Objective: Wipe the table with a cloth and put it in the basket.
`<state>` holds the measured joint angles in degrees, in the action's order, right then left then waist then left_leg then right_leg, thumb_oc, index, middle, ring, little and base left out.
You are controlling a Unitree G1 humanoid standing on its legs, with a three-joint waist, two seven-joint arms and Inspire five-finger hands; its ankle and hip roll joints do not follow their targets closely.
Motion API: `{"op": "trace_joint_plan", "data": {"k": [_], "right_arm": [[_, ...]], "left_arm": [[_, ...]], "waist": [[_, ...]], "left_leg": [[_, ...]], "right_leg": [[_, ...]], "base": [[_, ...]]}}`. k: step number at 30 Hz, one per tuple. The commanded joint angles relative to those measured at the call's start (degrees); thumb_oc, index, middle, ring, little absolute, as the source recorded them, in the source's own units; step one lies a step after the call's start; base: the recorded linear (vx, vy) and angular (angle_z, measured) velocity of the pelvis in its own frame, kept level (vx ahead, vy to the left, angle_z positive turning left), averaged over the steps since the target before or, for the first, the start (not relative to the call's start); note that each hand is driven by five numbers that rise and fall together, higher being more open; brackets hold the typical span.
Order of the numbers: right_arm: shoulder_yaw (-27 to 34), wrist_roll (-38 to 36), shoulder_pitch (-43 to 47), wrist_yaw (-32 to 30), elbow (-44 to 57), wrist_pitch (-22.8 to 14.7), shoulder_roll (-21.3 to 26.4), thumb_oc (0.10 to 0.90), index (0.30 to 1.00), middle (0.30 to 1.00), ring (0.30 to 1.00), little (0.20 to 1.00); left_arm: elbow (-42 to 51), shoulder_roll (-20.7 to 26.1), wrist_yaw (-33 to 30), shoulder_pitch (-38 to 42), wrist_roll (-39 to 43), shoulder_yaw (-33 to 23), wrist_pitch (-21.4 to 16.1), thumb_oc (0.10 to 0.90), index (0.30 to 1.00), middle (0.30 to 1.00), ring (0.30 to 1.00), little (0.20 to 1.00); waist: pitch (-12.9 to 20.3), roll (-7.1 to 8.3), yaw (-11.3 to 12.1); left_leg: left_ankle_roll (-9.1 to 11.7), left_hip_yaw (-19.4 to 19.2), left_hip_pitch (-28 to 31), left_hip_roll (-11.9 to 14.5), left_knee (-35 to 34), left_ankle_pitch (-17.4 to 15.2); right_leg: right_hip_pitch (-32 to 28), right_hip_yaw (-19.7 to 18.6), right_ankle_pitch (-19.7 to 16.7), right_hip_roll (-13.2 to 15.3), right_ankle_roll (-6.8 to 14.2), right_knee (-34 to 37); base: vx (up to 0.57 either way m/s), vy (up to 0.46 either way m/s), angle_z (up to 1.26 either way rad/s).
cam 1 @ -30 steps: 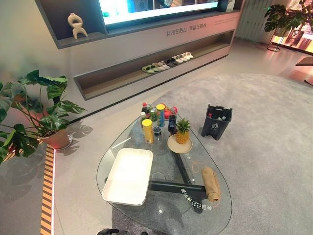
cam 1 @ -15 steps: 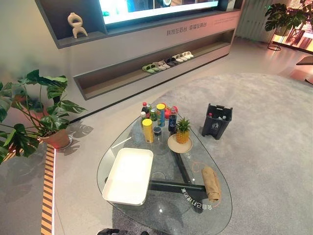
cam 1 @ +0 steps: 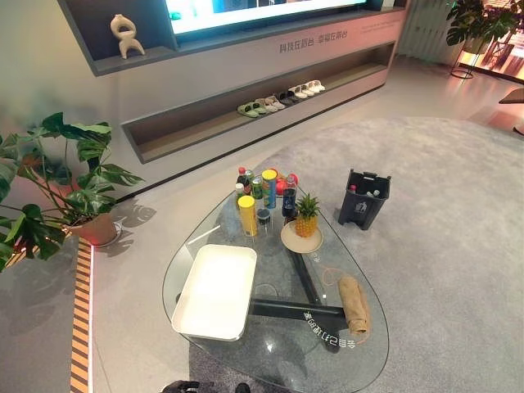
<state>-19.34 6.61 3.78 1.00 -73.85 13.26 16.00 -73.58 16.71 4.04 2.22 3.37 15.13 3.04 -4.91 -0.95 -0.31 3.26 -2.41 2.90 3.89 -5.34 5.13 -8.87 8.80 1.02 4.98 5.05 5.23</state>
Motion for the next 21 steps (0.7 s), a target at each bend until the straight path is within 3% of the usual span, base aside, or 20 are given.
{"op": "trace_joint_plan", "data": {"k": [1,6,12,15,21], "right_arm": [[0.6,-0.4,4.5,-2.5,-3.4,1.0,3.2,0.8,0.9,0.9,0.9,0.9],[0.6,0.2,5.0,-3.3,-3.3,1.2,5.0,0.8,0.9,0.9,0.9,0.9],[-0.2,0.3,9.6,-5.2,-4.4,0.8,6.5,0.8,0.9,0.9,0.9,0.9],[-0.5,0.7,10.0,-5.3,-4.0,1.3,6.9,0.8,0.9,0.9,0.9,0.9],[-1.4,-1.0,14.9,-8.0,-3.1,2.4,7.9,0.8,0.9,0.9,0.9,0.9]], "left_arm": [[-3.1,0.5,-1.8,4.1,0.5,0.1,-1.7,0.8,0.9,0.9,0.9,0.9],[-2.8,2.3,-2.5,4.8,3.0,-0.5,-1.8,0.8,0.9,0.9,0.9,0.9],[-1.6,3.2,-3.9,10.4,9.3,-0.6,-2.3,0.8,0.9,0.9,0.9,0.9],[-1.2,3.3,-3.3,11.2,10.8,-0.7,-3.1,0.8,0.9,0.9,0.9,0.9],[1.4,4.7,-1.5,16.7,20.2,-0.8,-6.3,0.8,0.9,0.9,0.9,0.9]], "waist": [[-2.6,0.58,0.4],[-4.3,0.42,0.1],[-10.4,-0.13,-0.4],[-11.6,-0.17,-0.4],[-18.2,-0.61,0.1]], "left_leg": [[1.7,-1.2,2.1,0.4,0.3,-5.2],[1.5,-1.3,0.1,0.3,0.3,-4.5],[0.7,0.3,-6.7,-0.6,0.3,-2.6],[0.6,0.6,-7.8,-0.8,0.3,-2.2],[0.3,1.0,-15.5,-1.2,2.1,0.8]], "right_leg": [[3.0,-1.1,-2.3,1.3,2.4,-0.4],[5.4,-1.7,-2.9,1.1,2.2,-0.5],[12.6,-3.9,-4.9,0.2,1.7,-0.5],[13.7,-4.0,-5.2,0.2,1.7,-0.7],[24.1,-4.4,-3.6,-0.6,0.4,-9.6]], "base": [[0.04,-0.005,0.0],[-0.03,0.001,0.0],[-0.19,0.016,0.03],[-0.06,0.018,0.06],[-0.13,0.048,0.01]]}}
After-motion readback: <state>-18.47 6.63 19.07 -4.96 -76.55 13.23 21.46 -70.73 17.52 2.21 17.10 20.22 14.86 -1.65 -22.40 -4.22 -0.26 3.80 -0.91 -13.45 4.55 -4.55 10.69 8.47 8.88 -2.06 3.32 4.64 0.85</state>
